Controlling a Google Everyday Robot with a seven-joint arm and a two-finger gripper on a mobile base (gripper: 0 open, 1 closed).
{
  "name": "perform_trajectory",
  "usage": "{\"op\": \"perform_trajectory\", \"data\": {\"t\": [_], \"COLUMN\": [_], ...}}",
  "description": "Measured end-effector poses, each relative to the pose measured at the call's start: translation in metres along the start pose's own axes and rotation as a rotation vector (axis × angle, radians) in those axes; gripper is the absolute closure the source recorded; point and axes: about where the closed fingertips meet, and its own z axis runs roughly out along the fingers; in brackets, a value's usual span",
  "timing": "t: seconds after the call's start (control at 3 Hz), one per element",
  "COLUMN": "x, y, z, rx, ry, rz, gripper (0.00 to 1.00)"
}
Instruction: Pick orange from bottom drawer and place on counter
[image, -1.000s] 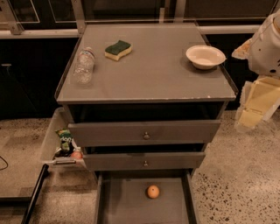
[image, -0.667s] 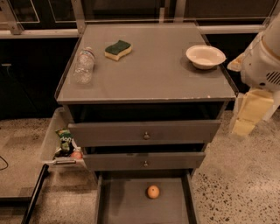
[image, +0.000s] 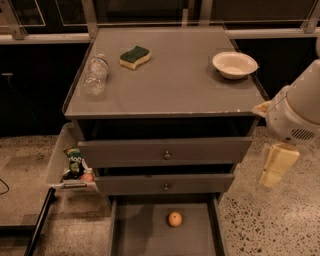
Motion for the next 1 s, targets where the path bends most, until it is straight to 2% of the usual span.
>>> {"op": "perform_trajectory", "data": {"t": [0.33,0.67,1.0], "x": [0.016,0.046,0.046], "y": [0.009,0.019,0.019], "z": [0.039,0.091,0.091], "rx": [-0.030,-0.104,-0.104], "ry": [-0.018,0.026,0.026], "rz": [-0.016,0.026,0.027], "gripper": [0.00,0.00,0.00]}}
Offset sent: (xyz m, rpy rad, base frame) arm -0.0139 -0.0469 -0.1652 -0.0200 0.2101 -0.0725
